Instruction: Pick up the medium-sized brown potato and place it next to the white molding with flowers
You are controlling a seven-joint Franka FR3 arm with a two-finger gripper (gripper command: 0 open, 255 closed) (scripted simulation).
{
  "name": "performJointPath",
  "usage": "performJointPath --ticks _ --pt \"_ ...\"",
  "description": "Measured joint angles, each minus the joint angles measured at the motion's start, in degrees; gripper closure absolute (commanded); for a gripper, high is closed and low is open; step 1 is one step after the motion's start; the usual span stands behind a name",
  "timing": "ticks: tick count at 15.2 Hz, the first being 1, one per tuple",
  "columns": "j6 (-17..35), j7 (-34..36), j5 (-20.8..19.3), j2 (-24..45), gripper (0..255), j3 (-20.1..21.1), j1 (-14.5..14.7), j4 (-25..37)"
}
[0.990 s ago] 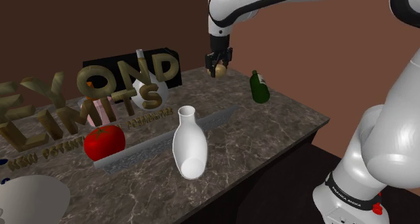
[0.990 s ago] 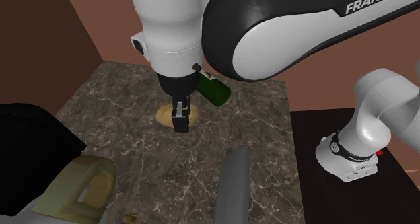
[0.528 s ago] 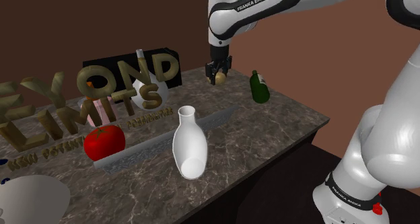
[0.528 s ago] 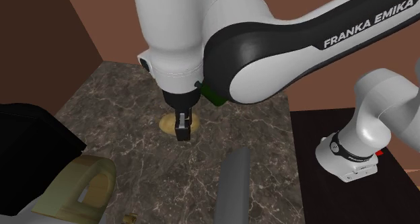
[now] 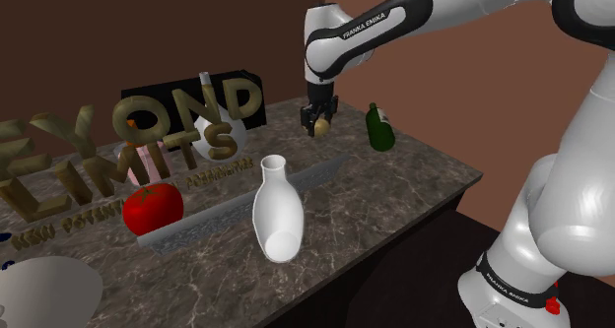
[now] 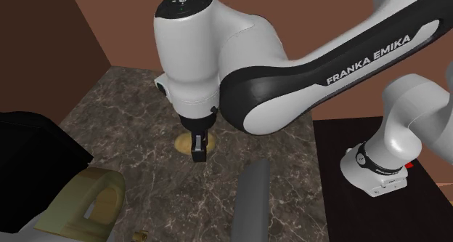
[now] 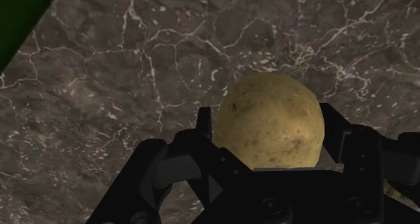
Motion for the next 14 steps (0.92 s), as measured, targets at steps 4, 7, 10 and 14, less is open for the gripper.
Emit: performJointPath --ticks 4,7,10,14 --pt "2.91 -0.13 0.1 0.93 255 -0.06 -0.09 -1.98" --pt "5.16 -0.14 0.23 1.95 255 -0.05 -0.11 -3.21" --pt "7.23 -0.18 0.4 3.12 255 -0.03 -0.13 -4.12" --pt "10.24 -0.28 0.62 4.65 255 -0.01 -0.19 -5.61"
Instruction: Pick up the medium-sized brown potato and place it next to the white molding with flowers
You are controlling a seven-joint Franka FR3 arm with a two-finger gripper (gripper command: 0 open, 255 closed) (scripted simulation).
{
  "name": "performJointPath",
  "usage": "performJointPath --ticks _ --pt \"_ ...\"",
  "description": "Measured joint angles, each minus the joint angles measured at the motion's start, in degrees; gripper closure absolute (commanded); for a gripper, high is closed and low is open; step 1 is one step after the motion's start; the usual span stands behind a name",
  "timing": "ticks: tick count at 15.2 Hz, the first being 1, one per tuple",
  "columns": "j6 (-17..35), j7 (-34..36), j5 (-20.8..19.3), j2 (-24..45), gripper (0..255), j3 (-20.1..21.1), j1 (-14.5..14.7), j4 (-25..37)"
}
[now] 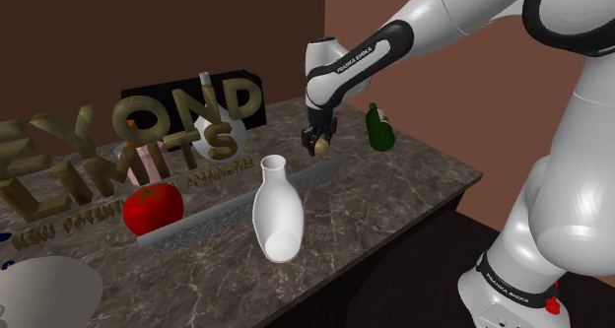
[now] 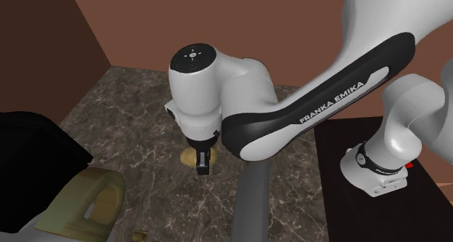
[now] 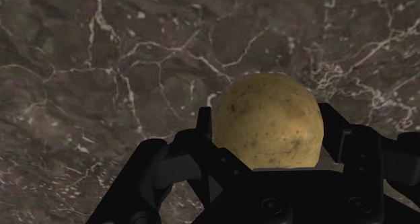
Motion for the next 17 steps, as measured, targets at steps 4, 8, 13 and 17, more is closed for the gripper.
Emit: performJointPath --ticks 4,8,13,17 --pt "2.16 -0.08 0.21 1.4 255 0.04 -0.04 -0.78" --pt "2.41 -0.11 0.23 1.48 255 0.04 -0.06 -0.93" --pt "2.43 -0.11 0.23 1.48 0 0.04 -0.06 -0.93" --pt "1.7 -0.04 0.1 0.75 0 0.01 -0.02 -0.93"
